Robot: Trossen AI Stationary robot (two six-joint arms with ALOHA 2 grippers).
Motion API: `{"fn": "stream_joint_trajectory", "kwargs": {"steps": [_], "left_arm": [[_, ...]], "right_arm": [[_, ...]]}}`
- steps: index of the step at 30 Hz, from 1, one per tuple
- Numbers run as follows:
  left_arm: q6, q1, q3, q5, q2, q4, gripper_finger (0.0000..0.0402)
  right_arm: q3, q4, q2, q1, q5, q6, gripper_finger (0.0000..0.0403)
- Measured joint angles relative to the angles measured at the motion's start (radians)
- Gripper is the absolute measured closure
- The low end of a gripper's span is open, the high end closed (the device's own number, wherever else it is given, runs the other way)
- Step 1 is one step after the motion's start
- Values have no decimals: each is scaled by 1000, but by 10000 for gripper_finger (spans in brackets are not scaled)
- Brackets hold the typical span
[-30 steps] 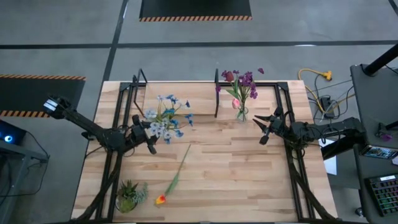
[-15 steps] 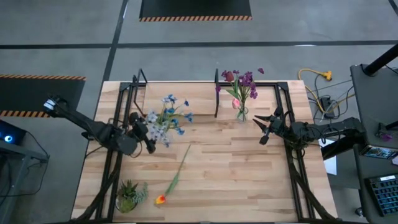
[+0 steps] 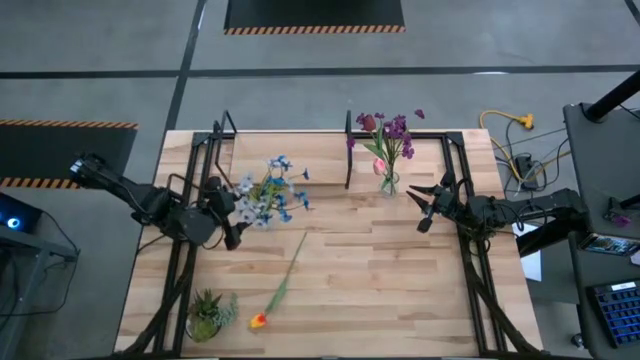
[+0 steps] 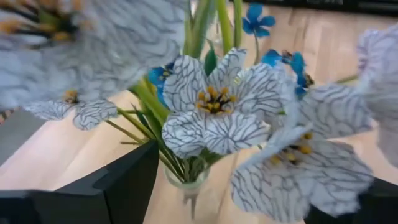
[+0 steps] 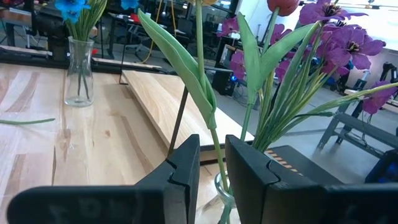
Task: Pick and place flowers into a vace then onto a shelf
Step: Put the white flowers into the left transparent vase, then put the yellow flower into the right transparent vase
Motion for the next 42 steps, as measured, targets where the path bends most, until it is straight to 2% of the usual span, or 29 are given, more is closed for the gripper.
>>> {"fn": "stream_joint_trajectory", "kwargs": {"steps": [10,17,25,32,42], "left_arm": [[-226,0,137,165,11,-202,93],[-384,0,167,219,11,-269,93],[-764,0,111,376,29,-268,93],[-894,0,99,507,152,-208,93],[-944,-15,120,733,379,-172,93]], "right_arm": [[0,0,0,0,0,8,335],[0,0,0,0,0,8,335],[0,0,0,0,0,8,335],[0,0,0,0,0,8,335],[0,0,0,0,-1,7,335]]}}
